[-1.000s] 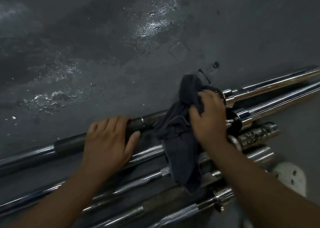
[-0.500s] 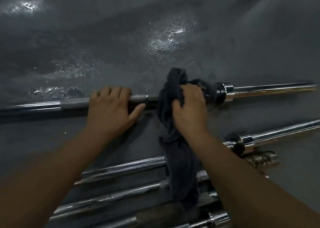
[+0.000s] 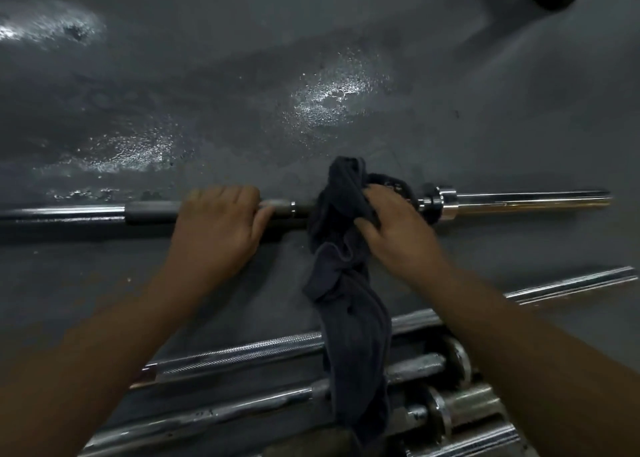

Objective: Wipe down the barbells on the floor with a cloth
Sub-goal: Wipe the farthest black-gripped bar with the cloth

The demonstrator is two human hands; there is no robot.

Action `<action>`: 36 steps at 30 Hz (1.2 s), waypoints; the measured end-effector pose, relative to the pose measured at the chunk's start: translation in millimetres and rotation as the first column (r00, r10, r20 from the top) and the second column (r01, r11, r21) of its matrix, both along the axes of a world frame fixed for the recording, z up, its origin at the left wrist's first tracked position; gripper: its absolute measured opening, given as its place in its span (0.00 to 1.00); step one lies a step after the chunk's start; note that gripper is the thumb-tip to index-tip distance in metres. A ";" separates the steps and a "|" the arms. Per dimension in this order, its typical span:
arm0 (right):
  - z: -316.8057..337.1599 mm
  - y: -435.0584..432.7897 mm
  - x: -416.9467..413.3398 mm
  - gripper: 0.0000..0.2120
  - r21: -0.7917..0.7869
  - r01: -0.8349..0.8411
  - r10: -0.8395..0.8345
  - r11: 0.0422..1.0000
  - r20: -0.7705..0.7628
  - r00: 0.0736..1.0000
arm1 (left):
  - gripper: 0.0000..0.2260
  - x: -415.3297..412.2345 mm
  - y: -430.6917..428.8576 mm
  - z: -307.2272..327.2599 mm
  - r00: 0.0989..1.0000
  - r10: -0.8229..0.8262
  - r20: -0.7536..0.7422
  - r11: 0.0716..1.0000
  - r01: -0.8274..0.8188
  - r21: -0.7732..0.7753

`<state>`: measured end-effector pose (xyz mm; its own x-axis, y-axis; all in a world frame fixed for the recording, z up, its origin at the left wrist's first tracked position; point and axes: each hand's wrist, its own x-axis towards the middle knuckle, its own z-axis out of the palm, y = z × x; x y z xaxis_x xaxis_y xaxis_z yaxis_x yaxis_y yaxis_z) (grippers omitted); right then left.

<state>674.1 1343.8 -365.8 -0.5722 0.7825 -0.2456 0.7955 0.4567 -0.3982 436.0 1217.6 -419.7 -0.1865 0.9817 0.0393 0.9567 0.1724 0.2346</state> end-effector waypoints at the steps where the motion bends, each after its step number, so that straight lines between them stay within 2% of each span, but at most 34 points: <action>1: 1.0 5.7 16.2 0.15 -0.006 0.042 -0.041 0.999 0.025 0.999 | 0.17 7.5 -12.2 -0.9 1.000 -0.005 -0.002 1.000 0.005 -0.016; 3: -3.5 2.5 27.9 0.10 0.025 0.284 -0.285 0.958 0.012 0.959 | 0.21 19.7 -33.6 -3.4 1.000 -0.003 -0.012 0.999 0.002 -0.050; 5: -12.1 -19.1 9.0 0.13 0.063 0.387 -0.386 0.920 -0.017 0.922 | 0.25 29.6 -44.0 -4.2 0.999 0.024 -0.024 0.997 -0.026 -0.067; 6: -13.1 -31.0 -3.5 0.15 0.061 0.363 -0.362 0.930 -0.028 0.932 | 0.25 32.3 -43.2 -3.2 0.999 0.039 -0.024 0.997 -0.041 -0.068; 9: -11.6 -47.9 -23.4 0.13 0.004 0.151 -0.150 0.989 -0.075 0.986 | 0.24 29.5 -27.4 2.4 0.996 0.081 -0.027 0.993 -0.083 -0.084; 11: -7.3 -42.7 -29.7 0.16 -0.028 0.096 -0.097 0.995 -0.024 0.995 | 0.25 22.7 -14.9 6.8 0.995 0.090 -0.042 0.987 -0.095 -0.128; 15: 4.8 -41.6 -36.6 0.23 -0.146 0.099 -0.081 0.984 0.121 0.989 | 0.29 12.0 -8.1 12.2 0.999 0.006 -0.041 0.985 -0.013 -0.171; 18: 12.6 -44.6 -35.5 0.25 -0.147 0.059 -0.028 0.987 0.208 0.978 | 0.32 10.3 -16.3 14.9 0.998 -0.053 -0.023 0.977 0.047 -0.210; 22: 16.7 -54.6 -36.2 0.26 -0.178 0.082 -0.026 0.981 0.299 0.954 | 0.39 6.9 -21.2 23.6 0.995 -0.066 0.078 0.943 0.088 -0.321; 25: 15.1 -58.9 -36.4 0.27 -0.168 0.095 -0.035 0.981 0.327 0.944 | 0.46 -2.3 -16.3 35.5 0.978 -0.100 0.186 0.863 0.178 -0.474; 30: 14.6 -65.3 -34.5 0.28 -0.198 0.137 -0.071 0.971 0.311 0.948 | 0.46 -27.2 4.2 59.9 0.919 -0.235 0.317 0.638 0.392 -0.663; 32: 11.9 -64.6 -31.0 0.28 -0.188 0.108 -0.048 0.976 0.298 0.953 | 0.47 -25.9 8.6 67.9 0.921 -0.252 0.297 0.570 0.389 -0.723; 33: 10.2 -63.0 -27.6 0.28 -0.176 0.078 -0.022 0.981 0.299 0.954 | 0.48 -20.3 8.3 70.0 0.937 -0.244 0.251 0.566 0.348 -0.747; 36: 7.1 -51.8 -12.4 0.28 -0.162 0.017 0.029 0.987 0.280 0.960 | 0.50 9.4 -2.0 65.3 0.984 -0.172 0.050 0.657 0.152 -0.739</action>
